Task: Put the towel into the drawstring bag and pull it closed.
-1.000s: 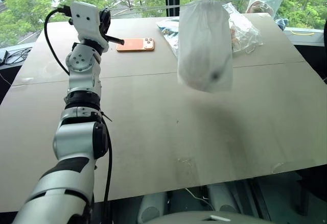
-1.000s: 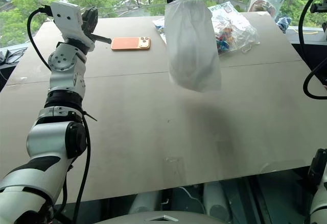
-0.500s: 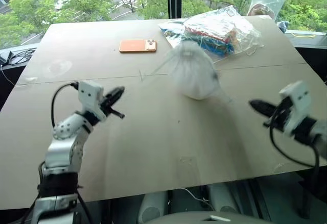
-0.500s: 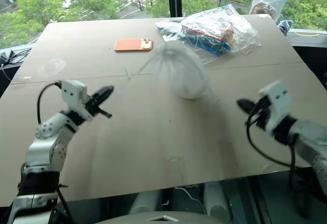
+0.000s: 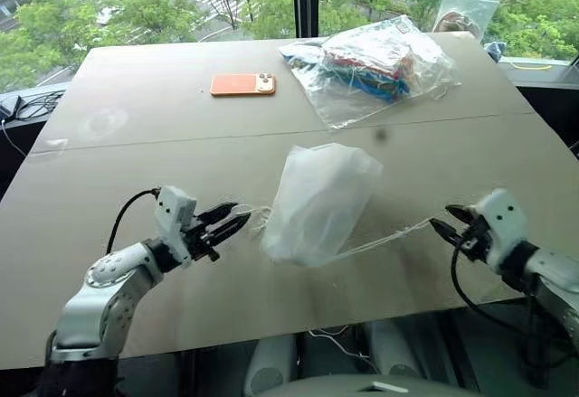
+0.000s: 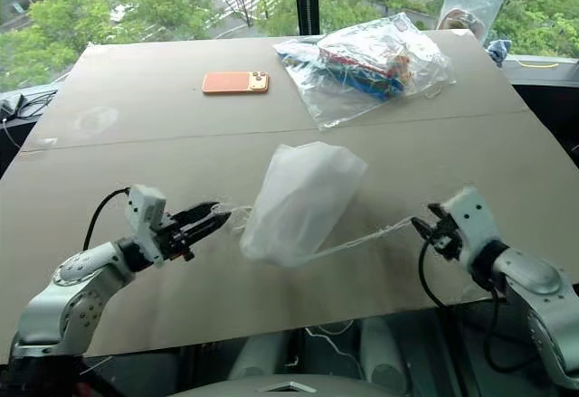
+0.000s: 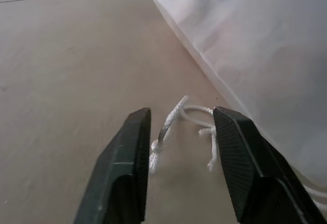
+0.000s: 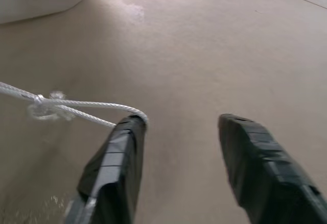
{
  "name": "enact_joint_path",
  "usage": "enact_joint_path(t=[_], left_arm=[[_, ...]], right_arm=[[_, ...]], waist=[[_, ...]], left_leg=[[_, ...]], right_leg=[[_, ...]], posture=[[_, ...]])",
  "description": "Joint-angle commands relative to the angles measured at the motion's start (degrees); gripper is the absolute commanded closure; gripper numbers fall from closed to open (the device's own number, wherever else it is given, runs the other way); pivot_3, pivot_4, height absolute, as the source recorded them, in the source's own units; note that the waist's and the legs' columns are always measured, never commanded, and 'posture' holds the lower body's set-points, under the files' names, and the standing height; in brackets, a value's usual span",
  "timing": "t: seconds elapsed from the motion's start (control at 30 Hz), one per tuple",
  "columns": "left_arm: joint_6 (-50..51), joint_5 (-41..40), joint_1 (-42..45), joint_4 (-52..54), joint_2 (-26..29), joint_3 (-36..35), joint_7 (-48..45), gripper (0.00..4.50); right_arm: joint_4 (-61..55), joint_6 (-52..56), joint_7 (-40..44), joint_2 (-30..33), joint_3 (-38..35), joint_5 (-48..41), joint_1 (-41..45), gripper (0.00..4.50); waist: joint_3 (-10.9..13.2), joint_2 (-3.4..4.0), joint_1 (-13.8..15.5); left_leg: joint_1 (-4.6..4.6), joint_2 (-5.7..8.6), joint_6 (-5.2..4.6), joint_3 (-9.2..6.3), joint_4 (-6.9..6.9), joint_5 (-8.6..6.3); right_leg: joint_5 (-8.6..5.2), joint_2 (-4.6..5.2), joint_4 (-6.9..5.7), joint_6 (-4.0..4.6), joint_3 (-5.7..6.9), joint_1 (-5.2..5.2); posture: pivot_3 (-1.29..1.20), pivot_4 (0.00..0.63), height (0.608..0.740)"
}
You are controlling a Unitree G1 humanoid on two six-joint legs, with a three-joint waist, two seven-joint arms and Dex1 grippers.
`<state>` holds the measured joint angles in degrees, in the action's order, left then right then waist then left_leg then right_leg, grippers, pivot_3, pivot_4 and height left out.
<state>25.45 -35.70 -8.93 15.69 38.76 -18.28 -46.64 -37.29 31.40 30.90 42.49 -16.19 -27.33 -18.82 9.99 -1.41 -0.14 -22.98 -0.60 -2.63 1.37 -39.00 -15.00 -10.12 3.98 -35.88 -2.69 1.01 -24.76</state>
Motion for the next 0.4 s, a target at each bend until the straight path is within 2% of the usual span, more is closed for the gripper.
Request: enact_joint_path(t=[0.03, 0.07, 0.2, 0.4], left_arm=[[-0.84, -0.7, -4.67, 3.35, 1.45, -5.7, -1.25, 0.3], [-0.92, -0.55, -6.53, 3.9, 1.49, -6.92, -1.36, 0.05], [-1.65, 0.31, -11.99, 5.84, 0.53, -10.34, -0.32, 0.05], [-1.43, 0.11, -13.39, 8.81, -2.45, -9.72, 2.64, 0.05]], right_arm=[[-6.0, -3.94, 6.55, -0.24, -8.93, -3.36, -6.89, 0.15], [-6.62, -4.54, 7.62, -0.65, -10.74, -3.9, -8.79, 0.0], [-7.86, -9.33, 11.1, -1.56, -14.35, -1.29, -14.28, 0.0], [-6.83, -10.18, 12.27, -2.07, -13.5, -2.04, -13.4, 0.0]], waist=[[-0.02, 0.0, 0.19], [-0.02, -0.01, 0.19], [-0.05, -0.06, 0.19], [-0.1, -0.05, 0.18]], left_leg=[[0.03, 0.0, -0.01, 0.0, 0.03, -0.06], [0.07, 0.0, -0.01, 0.01, 0.03, -0.15], [0.13, -0.03, -0.04, 0.13, -0.05, -0.23], [0.19, -0.13, 0.24, 0.1, -0.1, -0.39]], right_leg=[[-0.08, 0.0, 0.03, -0.06, 0.0, 0.02], [-0.18, 0.0, 0.03, -0.16, -0.01, 0.06], [-0.21, 0.09, 0.1, -0.2, -0.07, 0.08], [-0.21, 0.17, 0.1, -0.2, -0.04, 0.07]], posture=[[0.0, 0.15, 0.74], [0.0, 0.15, 0.74], [0.0, 0.15, 0.74], [0.0, 0.15, 0.74]])
